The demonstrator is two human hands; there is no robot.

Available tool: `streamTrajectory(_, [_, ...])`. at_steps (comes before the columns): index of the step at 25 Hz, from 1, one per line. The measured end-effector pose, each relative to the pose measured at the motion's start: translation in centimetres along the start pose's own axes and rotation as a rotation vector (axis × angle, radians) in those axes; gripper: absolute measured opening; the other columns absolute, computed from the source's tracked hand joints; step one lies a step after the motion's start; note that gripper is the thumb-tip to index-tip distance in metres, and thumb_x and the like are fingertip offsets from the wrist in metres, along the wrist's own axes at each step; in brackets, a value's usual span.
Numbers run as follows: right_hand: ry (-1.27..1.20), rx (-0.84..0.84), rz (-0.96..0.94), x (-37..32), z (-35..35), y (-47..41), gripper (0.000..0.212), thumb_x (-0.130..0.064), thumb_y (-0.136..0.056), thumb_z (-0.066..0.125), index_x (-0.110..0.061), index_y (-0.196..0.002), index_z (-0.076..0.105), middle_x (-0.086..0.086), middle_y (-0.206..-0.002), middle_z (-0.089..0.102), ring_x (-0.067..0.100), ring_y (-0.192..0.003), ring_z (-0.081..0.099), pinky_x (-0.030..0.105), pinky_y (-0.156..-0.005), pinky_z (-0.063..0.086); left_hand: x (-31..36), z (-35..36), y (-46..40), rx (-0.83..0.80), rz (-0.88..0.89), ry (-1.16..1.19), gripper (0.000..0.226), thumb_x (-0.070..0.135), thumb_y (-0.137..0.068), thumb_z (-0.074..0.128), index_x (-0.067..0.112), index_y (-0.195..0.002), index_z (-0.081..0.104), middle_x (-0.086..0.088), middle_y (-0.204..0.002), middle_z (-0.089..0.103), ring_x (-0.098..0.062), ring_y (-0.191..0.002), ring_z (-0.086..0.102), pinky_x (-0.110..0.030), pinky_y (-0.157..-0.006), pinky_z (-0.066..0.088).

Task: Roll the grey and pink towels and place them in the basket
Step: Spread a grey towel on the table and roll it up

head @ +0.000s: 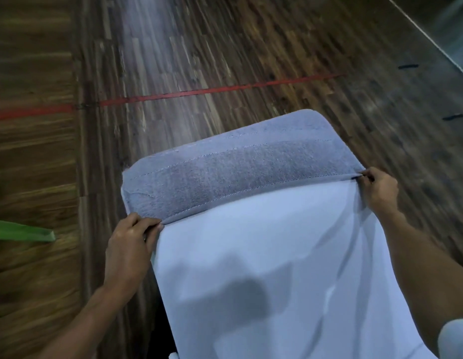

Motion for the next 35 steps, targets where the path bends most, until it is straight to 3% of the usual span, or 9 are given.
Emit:
streamTrajectory(9, [0.035,-0.023,0.011,9.4,-4.2,8.4,0.014,-0.017,-0.091,0.061,-0.009,-0.1,0.069,0.022,-0.104,0.068,0.042,-0.098,0.06,0.044,-0.082,0.047,4.7,0.7,13.0,0.035,-0.001,0.043,0.011,0.012,-0.084,0.071,0.007,-0.093,0.074,-0.001,-0.082,0.057,-0.022,-0.075,0.058,-0.036,-0.064,0.051])
streamTrajectory(21, [0.012,-0.093,-0.122,20.9,-9.9,18.4,0.008,-0.014,-0.091,0.063,-0.008,-0.089,0.067,0.022,-0.095,0.068,0.039,-0.09,0.06,0.04,-0.078,0.045,11.2,2.1,33.3,0.124,-0.134,0.107,0.01,0.015,-0.083,0.072,0.011,-0.091,0.075,0.0,-0.081,0.056,-0.022,-0.068,0.059,-0.04,-0.066,0.054])
streamTrajectory(27, [-0.016,-0.075,-0.125,27.0,-12.7,24.4,0.008,-0.012,-0.091,0.061,-0.005,-0.09,0.066,0.022,-0.095,0.068,0.038,-0.089,0.06,0.041,-0.078,0.046,14.5,2.8,42.2,0.126,-0.147,0.121,0.009,0.013,-0.081,0.074,0.01,-0.089,0.075,0.001,-0.079,0.056,-0.019,-0.065,0.058,-0.035,-0.062,0.05])
streamTrajectory(35, [-0.078,-0.042,-0.094,36.3,-16.3,33.3,0.006,-0.013,-0.09,0.062,-0.009,-0.089,0.066,0.018,-0.091,0.069,0.036,-0.088,0.06,0.041,-0.08,0.046,18.0,4.3,54.9,0.163,-0.149,0.157,0.008,0.012,-0.081,0.074,0.011,-0.089,0.073,0.003,-0.079,0.052,-0.022,-0.069,0.058,-0.042,-0.066,0.052])
Point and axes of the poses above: each hand's wrist, its own y-axis away from the middle knuckle, its own z-axis out of the palm, x = y × z, the point moved 8 cm from there along -y, towards the middle knuckle
